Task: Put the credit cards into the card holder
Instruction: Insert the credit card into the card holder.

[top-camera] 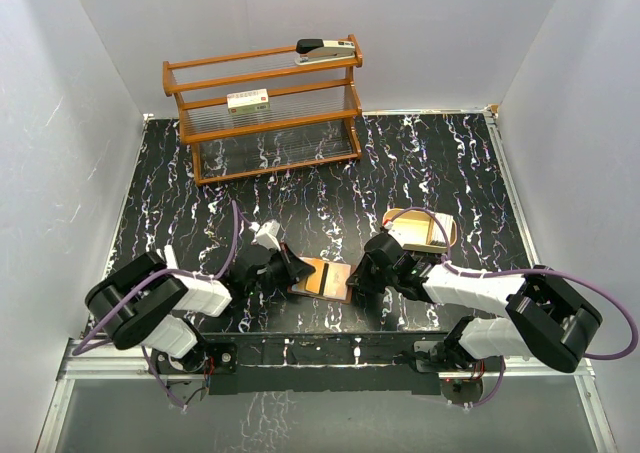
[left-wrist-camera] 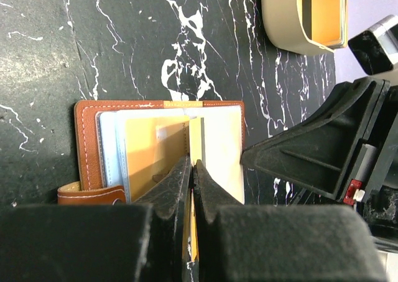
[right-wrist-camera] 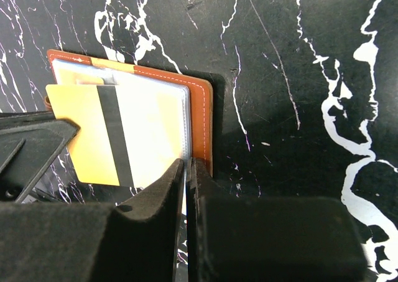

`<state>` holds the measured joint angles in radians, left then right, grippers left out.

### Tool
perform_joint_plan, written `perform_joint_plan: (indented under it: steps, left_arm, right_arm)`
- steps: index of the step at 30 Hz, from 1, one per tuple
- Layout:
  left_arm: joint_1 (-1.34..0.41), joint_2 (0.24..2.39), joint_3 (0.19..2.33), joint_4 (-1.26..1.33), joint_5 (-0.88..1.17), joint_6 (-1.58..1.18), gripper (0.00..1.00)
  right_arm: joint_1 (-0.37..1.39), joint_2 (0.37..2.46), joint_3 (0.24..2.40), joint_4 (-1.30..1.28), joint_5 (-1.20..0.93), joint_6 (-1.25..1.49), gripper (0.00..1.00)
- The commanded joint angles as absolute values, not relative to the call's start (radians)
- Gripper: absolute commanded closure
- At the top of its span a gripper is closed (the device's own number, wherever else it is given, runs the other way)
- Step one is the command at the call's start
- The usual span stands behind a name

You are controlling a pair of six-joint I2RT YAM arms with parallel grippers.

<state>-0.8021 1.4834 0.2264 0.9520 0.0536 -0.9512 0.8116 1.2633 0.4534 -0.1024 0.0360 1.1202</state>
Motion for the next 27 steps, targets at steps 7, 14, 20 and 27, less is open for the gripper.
perform_joint_plan:
  steps: [7, 14, 20, 27]
  left_arm:
    - [-0.811, 1.434, 0.234, 0.787, 0.082, -0.882, 1.0]
    - [-0.811, 1.524, 0.256, 0.864, 0.067, -0.899, 1.0]
    - [-0.809, 1.53, 0.282, 0.83, 0.009, -0.885, 1.0]
    - [-0.811, 1.564, 0.278, 0.877, 0.008, -0.913, 1.0]
  right_arm:
    - [0.819, 1.275, 0.468, -0.125, 0.081, 1.092, 0.96]
    - [0.819, 1.255, 0.464, -0.129, 0.084, 1.094, 0.96]
    - [0.819, 1.243, 0.451, -0.13, 0.084, 1.098, 0.96]
    - [0.819, 1.253, 0.448, -0.107, 0.063, 1.109, 0.96]
